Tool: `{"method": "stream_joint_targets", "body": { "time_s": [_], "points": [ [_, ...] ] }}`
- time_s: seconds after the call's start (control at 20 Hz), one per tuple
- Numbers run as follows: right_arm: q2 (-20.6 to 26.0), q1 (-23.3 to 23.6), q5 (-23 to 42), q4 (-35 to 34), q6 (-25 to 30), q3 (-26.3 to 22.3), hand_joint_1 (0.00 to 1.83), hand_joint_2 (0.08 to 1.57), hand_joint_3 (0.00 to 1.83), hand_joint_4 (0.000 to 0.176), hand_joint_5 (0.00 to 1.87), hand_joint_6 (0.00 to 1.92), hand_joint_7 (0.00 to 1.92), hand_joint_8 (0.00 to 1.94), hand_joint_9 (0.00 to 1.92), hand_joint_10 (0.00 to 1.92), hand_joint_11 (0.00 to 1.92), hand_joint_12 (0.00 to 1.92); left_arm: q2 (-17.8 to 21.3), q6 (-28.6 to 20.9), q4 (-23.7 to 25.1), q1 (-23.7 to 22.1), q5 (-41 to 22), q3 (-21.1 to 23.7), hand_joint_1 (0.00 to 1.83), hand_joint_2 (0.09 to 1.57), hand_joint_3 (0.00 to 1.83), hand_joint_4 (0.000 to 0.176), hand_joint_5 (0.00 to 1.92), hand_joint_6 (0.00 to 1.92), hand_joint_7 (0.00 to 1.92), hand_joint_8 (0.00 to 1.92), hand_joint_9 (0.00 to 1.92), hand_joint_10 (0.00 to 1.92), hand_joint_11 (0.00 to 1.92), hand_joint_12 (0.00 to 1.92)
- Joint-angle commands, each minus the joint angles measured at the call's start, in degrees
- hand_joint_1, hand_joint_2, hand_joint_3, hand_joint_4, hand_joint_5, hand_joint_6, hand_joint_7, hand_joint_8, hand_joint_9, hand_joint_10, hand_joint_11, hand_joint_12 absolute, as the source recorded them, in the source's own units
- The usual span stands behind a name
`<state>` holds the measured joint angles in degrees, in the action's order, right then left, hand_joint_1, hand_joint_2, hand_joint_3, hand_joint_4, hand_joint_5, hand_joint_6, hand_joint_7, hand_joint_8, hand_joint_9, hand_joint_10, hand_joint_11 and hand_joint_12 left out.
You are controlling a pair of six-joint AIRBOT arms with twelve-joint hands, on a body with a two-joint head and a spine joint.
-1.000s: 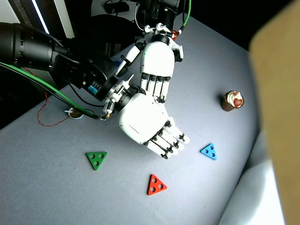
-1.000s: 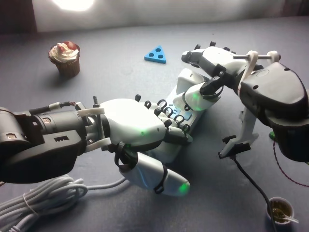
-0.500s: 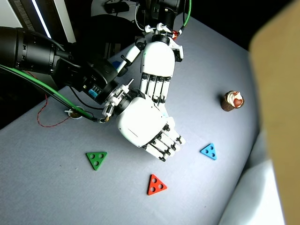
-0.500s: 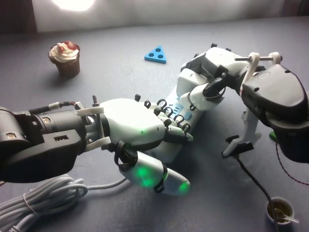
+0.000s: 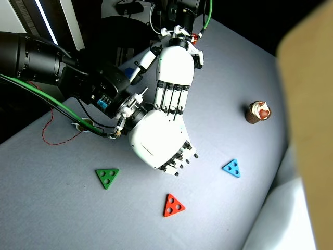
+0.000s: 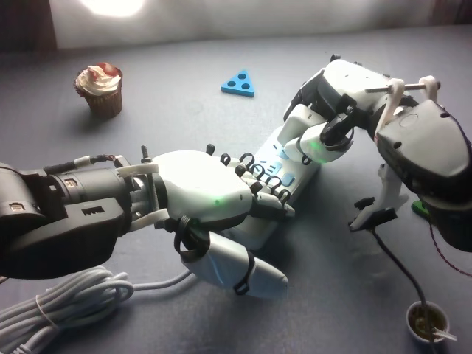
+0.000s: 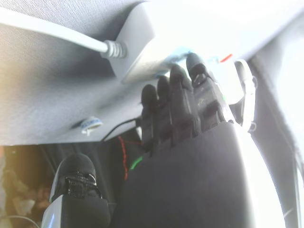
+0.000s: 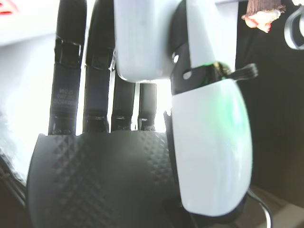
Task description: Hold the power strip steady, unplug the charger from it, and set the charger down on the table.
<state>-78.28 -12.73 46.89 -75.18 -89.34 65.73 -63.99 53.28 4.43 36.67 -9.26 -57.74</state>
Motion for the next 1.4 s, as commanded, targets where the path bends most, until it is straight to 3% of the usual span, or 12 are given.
{"method": "stream_joint_targets", "body": {
  "time_s": [0.0, 0.1, 0.35, 0.4, 0.6, 0.7, 0.85, 1.0, 1.05, 1.1, 1.3, 1.35],
  "points": [
    [0.9, 0.3, 3.7, 5.3, 1.2, -0.4, 1.24, 1.07, 0.0, 0.011, 1.0, 0.95, 1.17, 0.66, 1.18, 0.11, 0.81, 0.84, 0.1, 0.1, -0.3, 0.0, -2.7, -0.3, 0.05, 1.11, 0.0, 0.0, 0.29, 0.0, 0.31, 0.0, 0.28, 0.0, 0.15, 0.23],
    [1.3, 0.3, 4.8, 9.0, 2.0, -1.2, 1.24, 1.08, 0.0, 0.023, 1.01, 0.95, 1.14, 0.69, 1.19, 0.02, 0.78, 0.83, 0.1, -0.2, -1.0, 0.0, -2.7, -0.5, 0.04, 1.11, 0.0, 0.0, 0.3, 0.01, 0.31, 0.0, 0.27, 0.0, 0.14, 0.22],
    [2.1, 0.3, 6.7, 12.0, 2.5, -1.9, 1.24, 1.07, 0.0, 0.019, 1.01, 0.96, 1.15, 0.68, 1.2, 0.01, 0.8, 0.82, 0.0, -0.2, -1.6, 0.1, -3.1, -0.8, 0.03, 1.11, 0.0, 0.0, 0.28, 0.0, 0.3, 0.0, 0.27, 0.0, 0.13, 0.21],
    [3.0, 0.3, 7.2, 13.2, 2.5, -2.4, 1.24, 1.07, 0.0, 0.005, 0.99, 0.97, 1.17, 0.67, 1.2, 0.01, 0.79, 0.82, 0.0, -0.2, -1.7, 0.1, -3.2, -0.8, 0.04, 1.11, 0.0, 0.0, 0.29, 0.0, 0.31, 0.0, 0.28, 0.0, 0.14, 0.22],
    [5.4, -2.4, 9.1, 23.2, 2.5, -3.2, 1.25, 1.06, 0.0, 0.022, 1.05, 0.9, 1.19, 0.59, 1.2, 0.0, 0.82, 0.79, 0.0, -0.2, -1.7, 0.1, -3.3, -0.7, 0.03, 1.11, 0.0, 0.0, 0.3, 0.01, 0.31, 0.0, 0.28, 0.0, 0.15, 0.22],
    [6.7, -3.4, 8.1, 28.7, -3.9, -3.3, 1.25, 1.06, 0.0, 0.023, 1.05, 0.89, 1.2, 0.6, 1.2, 0.0, 0.82, 0.78, 0.0, -0.2, -1.8, 0.1, -3.5, -0.6, 0.05, 1.11, 0.0, 0.0, 0.3, 0.0, 0.31, 0.0, 0.28, 0.0, 0.15, 0.21],
    [9.4, -4.0, 3.9, 29.5, -20.2, -5.7, 1.24, 1.06, 0.0, 0.031, 1.06, 0.86, 1.18, 0.62, 1.19, 0.0, 0.81, 0.78, 0.1, -0.2, -1.8, 0.1, -3.6, -0.6, 0.01, 1.11, 0.0, 0.0, 0.29, 0.0, 0.31, 0.0, 0.27, 0.0, 0.13, 0.21],
    [12.5, -5.8, 0.1, 37.9, -24.7, -7.7, 1.25, 1.05, 0.0, 0.022, 1.05, 0.89, 1.21, 0.57, 1.21, 0.0, 0.83, 0.76, 0.1, -0.2, -1.8, 0.1, -3.6, -0.6, 0.03, 1.11, 0.0, 0.0, 0.31, 0.01, 0.32, 0.01, 0.28, 0.01, 0.15, 0.21],
    [13.3, -7.2, -1.2, 43.2, -25.4, -8.0, 1.36, 1.05, 0.0, 0.0, 1.03, 0.89, 1.22, 0.49, 1.08, 0.78, 0.83, 0.75, 0.1, -0.2, -1.8, 0.1, -3.6, -0.5, 0.04, 1.1, 0.0, 0.0, 0.31, 0.01, 0.33, 0.01, 0.29, 0.01, 0.16, 0.21],
    [13.5, -8.5, -1.5, 46.1, -28.0, -8.2, 1.38, 1.06, 0.0, 0.0, 0.99, 0.94, 1.19, 0.52, 1.03, 0.98, 0.84, 0.75, 0.1, -0.2, -1.8, 0.1, -3.6, -0.5, 0.05, 1.1, 0.0, 0.0, 0.3, 0.0, 0.32, 0.0, 0.27, 0.0, 0.15, 0.21],
    [13.6, -11.5, -2.1, 47.9, -32.8, -8.2, 1.38, 1.09, 0.0, 0.0, 0.93, 1.06, 1.06, 0.7, 0.98, 1.1, 0.82, 0.71, 0.2, -0.2, -2.0, 0.1, -3.6, -0.4, 0.05, 1.1, 0.0, 0.0, 0.3, 0.0, 0.31, 0.0, 0.27, 0.0, 0.14, 0.2],
    [13.6, -11.8, -2.4, 47.9, -32.3, -8.2, 1.27, 1.1, 0.0, 0.0, 0.99, 1.07, 1.02, 0.79, 0.95, 0.47, 0.8, 0.68, 0.3, -0.2, -2.0, 0.1, -3.6, -0.3, 0.04, 1.1, 0.0, 0.0, 0.29, 0.0, 0.3, 0.0, 0.27, 0.0, 0.13, 0.2]
  ]
}}
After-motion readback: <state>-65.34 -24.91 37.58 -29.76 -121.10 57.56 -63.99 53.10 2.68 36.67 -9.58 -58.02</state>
